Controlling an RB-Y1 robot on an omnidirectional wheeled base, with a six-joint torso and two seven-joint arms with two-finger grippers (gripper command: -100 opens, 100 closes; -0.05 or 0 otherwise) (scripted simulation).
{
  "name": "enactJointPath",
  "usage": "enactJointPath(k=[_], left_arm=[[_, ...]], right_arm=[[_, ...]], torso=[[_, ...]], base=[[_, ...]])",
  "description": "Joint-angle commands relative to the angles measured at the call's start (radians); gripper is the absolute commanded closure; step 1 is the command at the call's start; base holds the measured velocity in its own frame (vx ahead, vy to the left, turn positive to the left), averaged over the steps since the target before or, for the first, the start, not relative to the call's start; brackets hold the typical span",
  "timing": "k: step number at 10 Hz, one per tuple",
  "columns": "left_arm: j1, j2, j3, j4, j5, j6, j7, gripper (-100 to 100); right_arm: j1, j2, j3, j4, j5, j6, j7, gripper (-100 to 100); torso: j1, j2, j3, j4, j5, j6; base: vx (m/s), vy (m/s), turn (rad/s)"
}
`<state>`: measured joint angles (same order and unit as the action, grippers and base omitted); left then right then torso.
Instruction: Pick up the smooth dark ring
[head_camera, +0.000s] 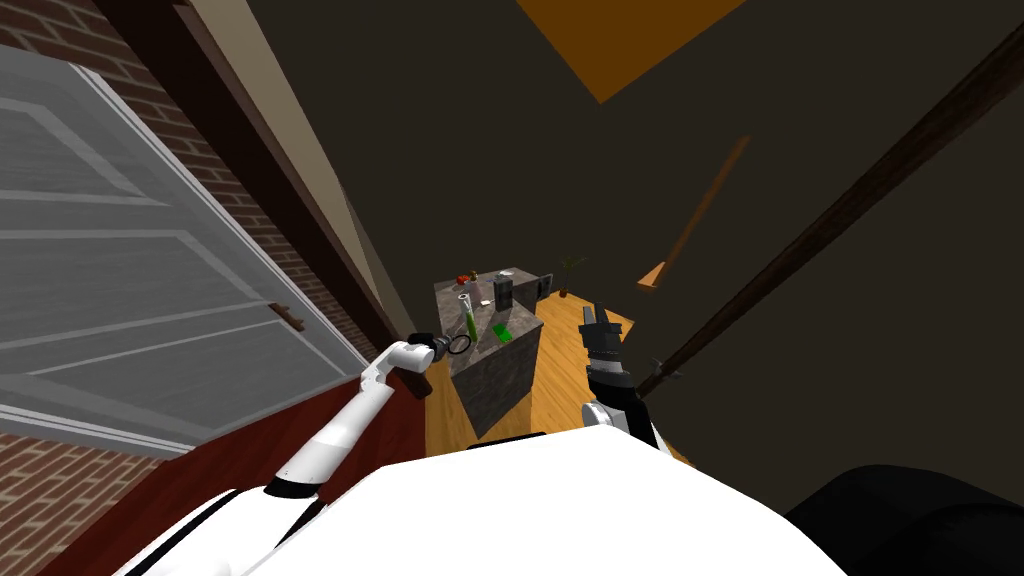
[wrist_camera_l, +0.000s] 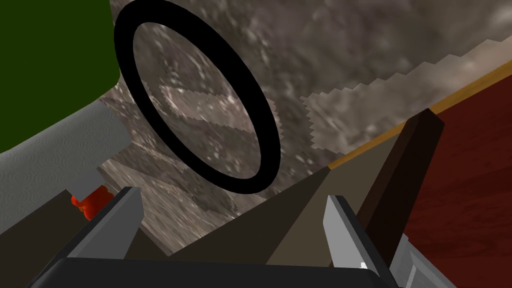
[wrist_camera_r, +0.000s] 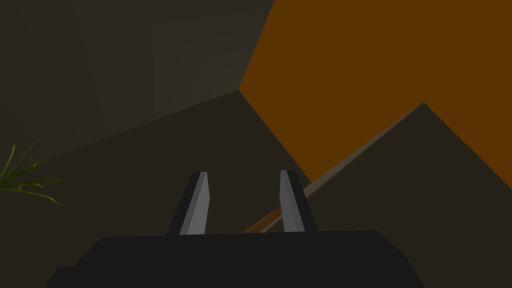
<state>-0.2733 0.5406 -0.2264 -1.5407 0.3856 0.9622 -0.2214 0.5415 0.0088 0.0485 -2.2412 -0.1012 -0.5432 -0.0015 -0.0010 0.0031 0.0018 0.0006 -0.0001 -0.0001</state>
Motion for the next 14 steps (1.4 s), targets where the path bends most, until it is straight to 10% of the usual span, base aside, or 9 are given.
enactJointPath(k=[1,14], left_arm=[[-0.011,-0.005,0.021,0.046,-0.001,-0.009,-0.017,-100],[-0.165,-0.079,0.282,0.405,-0.009,-0.108,-0.209,-100]], right_arm=[[0.000,0.000,0.000,0.000,0.000,0.000,0.000,0],[0.000,0.000,0.000,0.000,0.000,0.000,0.000,0]], torso=[[0.000,0.000,0.000,0.000,0.000,0.000],[0.000,0.000,0.000,0.000,0.000,-0.001]], base=[[-0.056,0.009,-0.132],[-0.066,0.000,-0.133]])
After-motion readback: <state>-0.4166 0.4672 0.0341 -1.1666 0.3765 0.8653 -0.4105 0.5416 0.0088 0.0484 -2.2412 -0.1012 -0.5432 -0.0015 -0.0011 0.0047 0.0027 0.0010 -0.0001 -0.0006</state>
